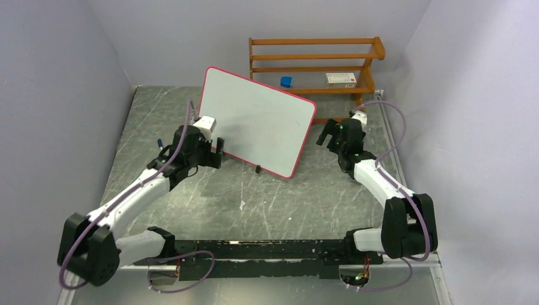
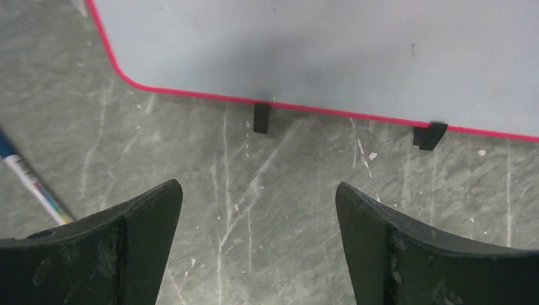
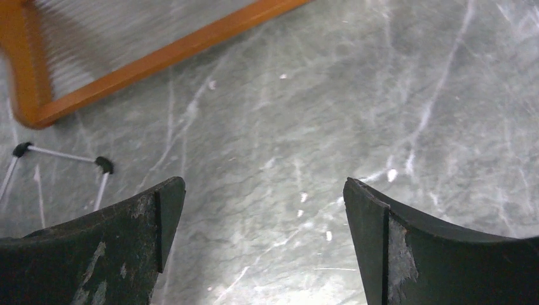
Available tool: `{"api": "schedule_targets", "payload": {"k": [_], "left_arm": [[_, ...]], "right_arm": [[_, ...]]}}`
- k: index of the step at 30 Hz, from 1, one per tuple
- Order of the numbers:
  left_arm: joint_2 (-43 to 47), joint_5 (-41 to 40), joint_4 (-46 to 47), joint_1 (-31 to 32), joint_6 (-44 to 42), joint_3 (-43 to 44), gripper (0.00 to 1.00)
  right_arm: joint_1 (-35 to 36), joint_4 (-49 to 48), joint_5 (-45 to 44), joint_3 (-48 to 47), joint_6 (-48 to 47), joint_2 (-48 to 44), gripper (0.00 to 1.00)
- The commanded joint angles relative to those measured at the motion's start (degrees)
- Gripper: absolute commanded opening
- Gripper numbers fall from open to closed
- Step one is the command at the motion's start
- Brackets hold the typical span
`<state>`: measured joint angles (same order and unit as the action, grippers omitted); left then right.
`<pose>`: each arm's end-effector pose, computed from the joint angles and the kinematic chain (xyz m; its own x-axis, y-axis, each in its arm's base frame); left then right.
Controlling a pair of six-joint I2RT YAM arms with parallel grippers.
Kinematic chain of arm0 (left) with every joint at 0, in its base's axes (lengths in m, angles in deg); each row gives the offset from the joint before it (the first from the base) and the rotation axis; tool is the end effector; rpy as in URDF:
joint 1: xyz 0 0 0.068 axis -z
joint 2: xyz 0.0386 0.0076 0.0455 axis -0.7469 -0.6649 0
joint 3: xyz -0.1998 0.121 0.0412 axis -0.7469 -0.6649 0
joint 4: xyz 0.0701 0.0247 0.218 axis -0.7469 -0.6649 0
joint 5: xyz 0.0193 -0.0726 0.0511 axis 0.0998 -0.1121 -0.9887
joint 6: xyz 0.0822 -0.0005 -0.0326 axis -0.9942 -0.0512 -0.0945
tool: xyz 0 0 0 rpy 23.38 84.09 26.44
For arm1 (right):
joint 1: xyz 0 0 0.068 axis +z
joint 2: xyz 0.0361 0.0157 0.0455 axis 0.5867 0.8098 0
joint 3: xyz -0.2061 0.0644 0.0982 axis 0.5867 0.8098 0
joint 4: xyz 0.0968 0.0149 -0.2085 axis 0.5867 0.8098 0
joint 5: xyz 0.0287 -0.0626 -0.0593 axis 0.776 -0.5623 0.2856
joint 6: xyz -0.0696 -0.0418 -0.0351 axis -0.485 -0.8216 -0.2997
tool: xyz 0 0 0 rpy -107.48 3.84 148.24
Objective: Write a sentence on the whiteboard
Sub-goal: Move the whiteboard to the center of the board.
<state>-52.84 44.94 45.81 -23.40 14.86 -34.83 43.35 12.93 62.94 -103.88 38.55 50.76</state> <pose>0.2431 -0.1038 0.2136 -0.5287 0.1352 -0.8380 0.2878 0.9573 -0.0272 0.3011 0.0272 0.1817 -0.4917 0.3595 -0.7931 0.2307 0.9320 0.2795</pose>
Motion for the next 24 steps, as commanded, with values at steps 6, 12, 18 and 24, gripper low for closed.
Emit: {"api": "schedule_targets", "payload": {"k": [6,12,18,24], "left_arm": [[-15.5,17.2,11.3,-7.8,-3.7,2.5,0.84],[-23.2,24.1,16.6,-9.9,-7.3,4.0,0.72],[-30.0,23.4,16.9,-9.9,-9.9,6.5,0.60],[-33.5,22.1,18.2,-9.8,-9.8,7.7,0.50]], "right_arm": [[7.7,0.9,-18.4,-1.7,-2.5,-6.3,1.00],[9.5,2.3,-21.3,-1.8,-2.2,-7.9,1.00],[10.2,3.5,-21.7,-2.5,-1.9,-8.7,1.00],[10.3,1.4,-21.1,-0.3,-2.3,-12.5,1.00]]}}
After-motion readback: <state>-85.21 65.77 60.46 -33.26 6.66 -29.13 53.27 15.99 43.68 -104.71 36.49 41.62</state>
